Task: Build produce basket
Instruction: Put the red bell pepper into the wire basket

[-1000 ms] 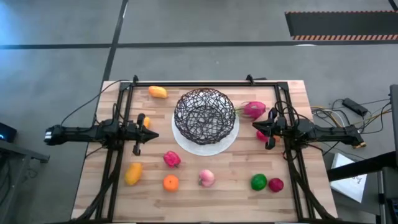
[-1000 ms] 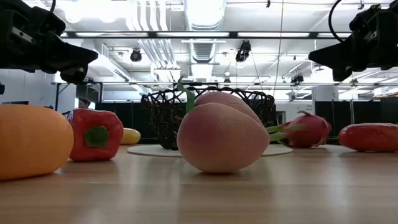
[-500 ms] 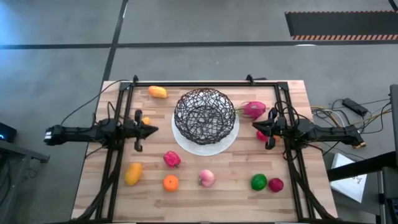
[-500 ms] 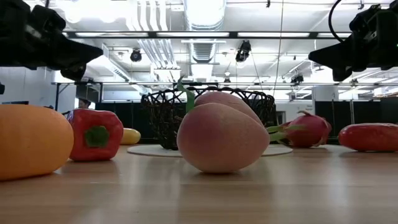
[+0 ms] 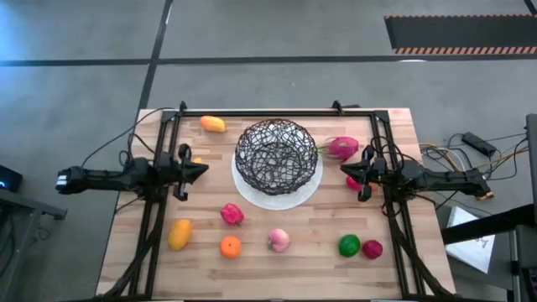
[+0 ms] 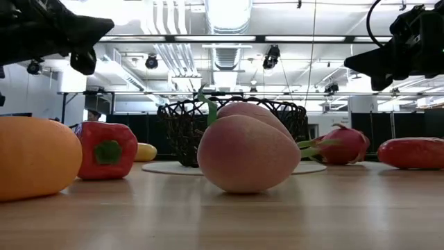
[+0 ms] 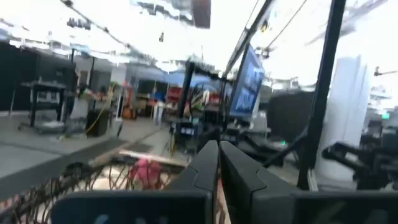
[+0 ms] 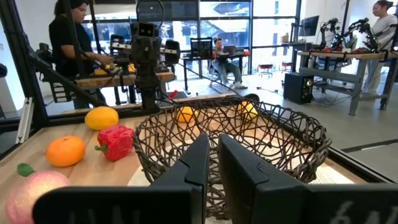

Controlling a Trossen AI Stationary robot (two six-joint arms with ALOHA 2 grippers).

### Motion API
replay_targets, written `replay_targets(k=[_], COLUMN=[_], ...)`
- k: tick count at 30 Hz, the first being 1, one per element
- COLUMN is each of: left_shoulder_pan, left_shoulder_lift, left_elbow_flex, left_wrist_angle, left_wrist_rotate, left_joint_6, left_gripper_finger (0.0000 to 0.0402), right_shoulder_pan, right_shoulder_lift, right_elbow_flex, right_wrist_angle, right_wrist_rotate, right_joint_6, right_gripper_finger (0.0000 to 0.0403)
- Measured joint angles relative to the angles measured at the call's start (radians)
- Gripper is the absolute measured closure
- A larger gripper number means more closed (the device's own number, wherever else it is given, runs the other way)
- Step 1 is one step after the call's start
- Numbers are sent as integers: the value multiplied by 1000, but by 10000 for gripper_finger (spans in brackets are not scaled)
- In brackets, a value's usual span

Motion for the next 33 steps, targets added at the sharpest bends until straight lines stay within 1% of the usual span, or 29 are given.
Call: replay_targets(k=[3,6,9,11,13,18,22,24,28,30,33], left_shoulder_pan=[-22,-62,-110,-154,-200,-299,-366,-391,-426,-434,-440], left_shoulder_lift=[86,257,432,555,666,927,1135,1227,1401,1472,1566], left_elbow_flex=[15,83,189,280,390,712,937,1044,1218,1289,1360], left_wrist_angle=[-7,-4,-4,-45,-170,-598,-847,-941,-1142,-1229,-1331], left_wrist_rotate=[4,-12,-14,-12,-12,-35,-33,-17,1,3,3], left_joint_6=[5,45,83,124,154,150,150,150,152,163,202], left_gripper_finger=[402,402,402,402,402,402,396,382,333,307,275], right_shoulder_pan=[0,0,0,0,0,0,0,0,0,0,0], right_shoulder_lift=[0,0,0,0,0,0,0,-1,-1,0,0], right_elbow_flex=[0,0,0,0,0,0,0,0,0,0,0], right_wrist_angle=[0,0,0,0,0,0,2,4,5,5,5], right_wrist_rotate=[0,0,0,0,0,1,0,0,1,1,1], right_joint_6=[0,0,0,0,0,0,0,0,0,0,0], right_gripper_finger=[374,374,374,374,374,374,374,374,374,374,374])
